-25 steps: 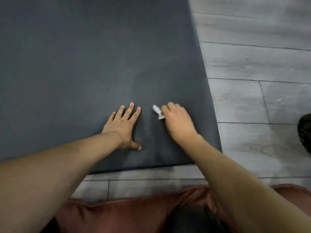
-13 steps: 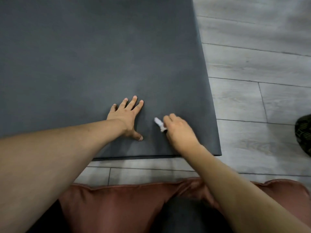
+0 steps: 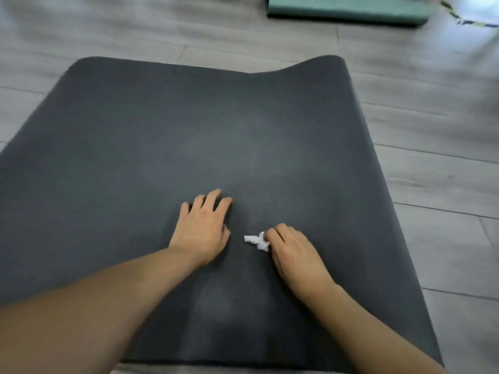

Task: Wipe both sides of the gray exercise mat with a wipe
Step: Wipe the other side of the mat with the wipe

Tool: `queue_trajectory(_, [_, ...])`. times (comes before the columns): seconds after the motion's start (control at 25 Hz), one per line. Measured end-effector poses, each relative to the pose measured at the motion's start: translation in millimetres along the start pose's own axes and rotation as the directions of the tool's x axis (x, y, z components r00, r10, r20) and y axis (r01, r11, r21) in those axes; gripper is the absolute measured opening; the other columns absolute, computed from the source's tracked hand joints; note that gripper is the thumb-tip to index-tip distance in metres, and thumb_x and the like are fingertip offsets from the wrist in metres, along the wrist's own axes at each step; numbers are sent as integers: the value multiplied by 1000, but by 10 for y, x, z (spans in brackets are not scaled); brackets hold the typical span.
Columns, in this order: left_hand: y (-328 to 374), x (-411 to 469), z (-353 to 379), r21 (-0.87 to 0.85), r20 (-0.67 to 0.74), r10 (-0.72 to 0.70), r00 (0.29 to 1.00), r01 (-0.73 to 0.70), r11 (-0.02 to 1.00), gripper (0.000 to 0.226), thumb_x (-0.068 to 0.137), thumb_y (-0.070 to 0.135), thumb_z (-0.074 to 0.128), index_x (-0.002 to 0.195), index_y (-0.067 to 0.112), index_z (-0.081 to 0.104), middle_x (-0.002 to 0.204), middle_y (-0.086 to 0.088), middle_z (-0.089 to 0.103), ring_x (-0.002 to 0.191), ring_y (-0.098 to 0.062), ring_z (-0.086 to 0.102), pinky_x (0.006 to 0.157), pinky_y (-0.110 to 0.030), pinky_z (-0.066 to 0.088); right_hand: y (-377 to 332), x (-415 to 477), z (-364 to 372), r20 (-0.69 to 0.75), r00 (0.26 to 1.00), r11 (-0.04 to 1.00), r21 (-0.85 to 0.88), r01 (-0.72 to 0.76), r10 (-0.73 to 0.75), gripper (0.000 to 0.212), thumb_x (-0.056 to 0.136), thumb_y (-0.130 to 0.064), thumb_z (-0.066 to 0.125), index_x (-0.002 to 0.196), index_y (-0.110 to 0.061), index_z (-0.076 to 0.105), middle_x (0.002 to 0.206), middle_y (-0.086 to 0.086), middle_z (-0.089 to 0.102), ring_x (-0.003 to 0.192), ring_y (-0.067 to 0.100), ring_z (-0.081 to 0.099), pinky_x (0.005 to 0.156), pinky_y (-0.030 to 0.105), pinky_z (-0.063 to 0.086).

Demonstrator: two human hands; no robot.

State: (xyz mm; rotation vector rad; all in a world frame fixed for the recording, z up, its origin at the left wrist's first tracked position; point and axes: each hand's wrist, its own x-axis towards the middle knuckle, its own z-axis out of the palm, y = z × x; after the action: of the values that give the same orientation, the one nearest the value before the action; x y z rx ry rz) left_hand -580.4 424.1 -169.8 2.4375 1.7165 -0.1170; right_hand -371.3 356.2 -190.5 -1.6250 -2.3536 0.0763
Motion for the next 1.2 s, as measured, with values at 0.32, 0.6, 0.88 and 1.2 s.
queue_trajectory(0.32, [-742, 1099, 137, 25, -150, 26, 988, -23, 999, 60, 91, 43, 35, 144, 20, 50, 153, -9, 45, 142, -32, 41, 116, -56, 33, 701, 1922, 515, -146, 947, 956, 103, -274, 287, 7, 86, -1, 61, 90, -7, 60, 87, 9, 55, 71, 29, 53, 63, 36, 44])
queue_trajectory(0.6, [-1496, 2473, 1, -41, -195, 28, 980, -37, 998, 56, 91, 48, 33, 138, 24, 50, 157, -8, 40, 147, -32, 33, 121, -56, 21, 1159, 3600, 832, -214, 901, 926, 99, -365, 378, 5, 93, -8, 52, 92, -6, 57, 95, 11, 51, 69, 30, 51, 64, 45, 47])
queue_trajectory(0.88, [-1989, 3679, -154, -48, -138, 36, 990, -43, 998, 71, 95, 63, 23, 161, 39, 12, 170, -3, 12, 156, -29, 11, 125, -57, 3, 1173, 3701, 940, -230, 820, 850, 184, -493, 525, 16, 97, -20, 43, 97, -10, 55, 97, 6, 48, 73, 25, 52, 67, 39, 48])
queue_trajectory(1.2, [-1949, 3712, -210, -64, -105, 12, 994, -19, 998, 75, 92, 62, 28, 162, 38, 13, 171, -1, 11, 157, -28, 9, 125, -58, 3, 1221, 3735, 902, -160, 813, 826, 189, -531, 559, 20, 97, -20, 42, 102, -8, 58, 99, 8, 51, 79, 25, 53, 73, 40, 50])
